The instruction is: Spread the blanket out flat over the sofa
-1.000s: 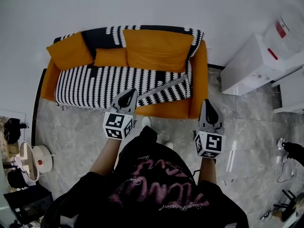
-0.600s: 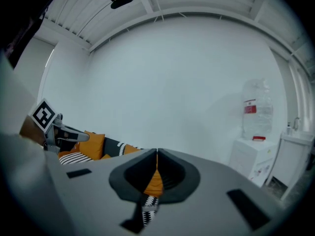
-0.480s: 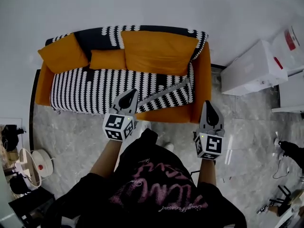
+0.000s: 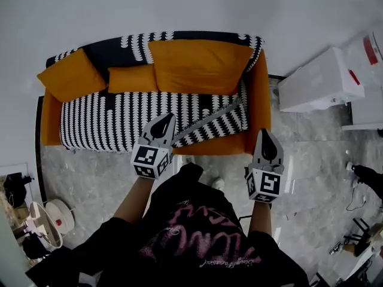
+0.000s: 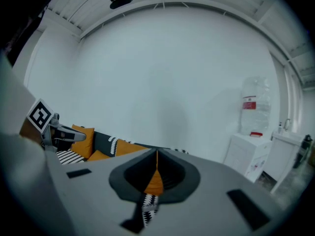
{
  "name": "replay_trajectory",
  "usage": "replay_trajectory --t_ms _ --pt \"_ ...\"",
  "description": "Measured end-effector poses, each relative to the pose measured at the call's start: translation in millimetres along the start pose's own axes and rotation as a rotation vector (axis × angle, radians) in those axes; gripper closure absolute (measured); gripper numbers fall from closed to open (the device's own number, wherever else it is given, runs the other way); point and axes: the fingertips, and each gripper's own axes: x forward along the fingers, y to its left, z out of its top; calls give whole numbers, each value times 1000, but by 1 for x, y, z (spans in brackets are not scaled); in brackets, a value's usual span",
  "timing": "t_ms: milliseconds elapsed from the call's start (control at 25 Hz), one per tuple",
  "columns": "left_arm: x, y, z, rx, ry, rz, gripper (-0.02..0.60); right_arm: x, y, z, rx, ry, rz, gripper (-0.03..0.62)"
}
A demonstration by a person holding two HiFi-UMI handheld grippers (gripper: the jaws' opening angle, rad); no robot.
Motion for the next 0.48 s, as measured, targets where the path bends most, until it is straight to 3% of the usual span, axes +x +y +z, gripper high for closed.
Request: replay_trajectory --t_ms 480 --pt "26 2 5 17 19 -102 569 -1 -3 4 10 12 -96 572"
